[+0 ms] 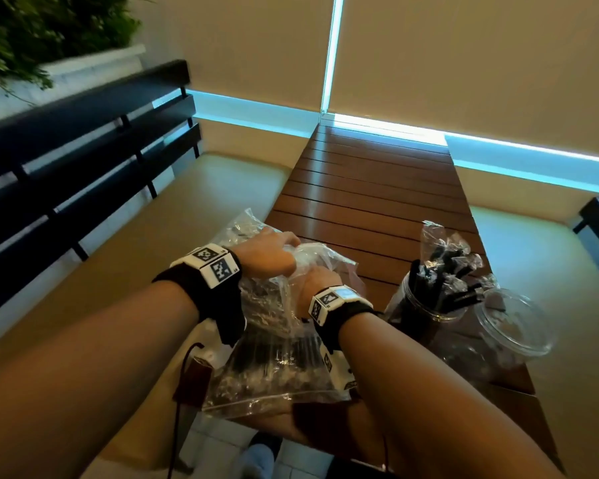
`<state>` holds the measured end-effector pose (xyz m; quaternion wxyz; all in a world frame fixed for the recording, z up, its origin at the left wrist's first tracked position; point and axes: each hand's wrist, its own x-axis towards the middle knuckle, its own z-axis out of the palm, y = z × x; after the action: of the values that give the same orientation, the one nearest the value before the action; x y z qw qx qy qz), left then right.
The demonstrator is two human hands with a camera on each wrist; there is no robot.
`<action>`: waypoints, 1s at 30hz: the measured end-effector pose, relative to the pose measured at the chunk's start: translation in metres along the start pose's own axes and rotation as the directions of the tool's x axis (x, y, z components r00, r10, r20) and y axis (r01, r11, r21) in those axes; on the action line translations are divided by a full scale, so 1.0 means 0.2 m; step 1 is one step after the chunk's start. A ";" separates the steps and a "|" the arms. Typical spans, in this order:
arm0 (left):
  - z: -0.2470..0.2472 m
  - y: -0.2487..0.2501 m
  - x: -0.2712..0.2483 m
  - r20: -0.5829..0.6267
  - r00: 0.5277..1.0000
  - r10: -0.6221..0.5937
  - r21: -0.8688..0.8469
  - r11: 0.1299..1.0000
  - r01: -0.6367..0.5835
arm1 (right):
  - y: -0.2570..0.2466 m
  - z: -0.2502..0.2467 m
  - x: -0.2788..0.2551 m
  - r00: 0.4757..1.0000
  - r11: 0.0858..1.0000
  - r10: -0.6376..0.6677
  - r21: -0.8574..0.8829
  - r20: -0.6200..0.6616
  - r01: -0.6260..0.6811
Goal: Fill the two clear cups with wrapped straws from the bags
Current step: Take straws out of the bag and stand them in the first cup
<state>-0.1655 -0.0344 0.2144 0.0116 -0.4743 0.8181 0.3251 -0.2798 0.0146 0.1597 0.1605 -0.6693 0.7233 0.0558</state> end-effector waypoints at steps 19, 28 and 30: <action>0.02 0.02 0.16 -0.096 0.994 -0.047 0.205 0.977 0.066 | 0.27 -0.48 -0.35 0.976 0.902 -0.137 -0.428 -0.170 0.052; 0.10 0.17 0.13 -0.104 0.986 -0.127 0.369 0.916 0.157 | 0.59 -0.88 -0.75 0.946 0.901 0.106 -0.374 -0.305 -0.222; 0.09 0.27 0.08 -0.152 0.985 -0.079 0.502 0.853 0.146 | 0.64 -0.87 -0.77 0.915 0.939 0.119 -0.257 -0.386 -0.230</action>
<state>-0.2228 -0.0187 0.2222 0.1043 -0.5210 0.8447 0.0647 -0.4257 0.1217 0.3537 -0.0845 -0.6162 0.7813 0.0529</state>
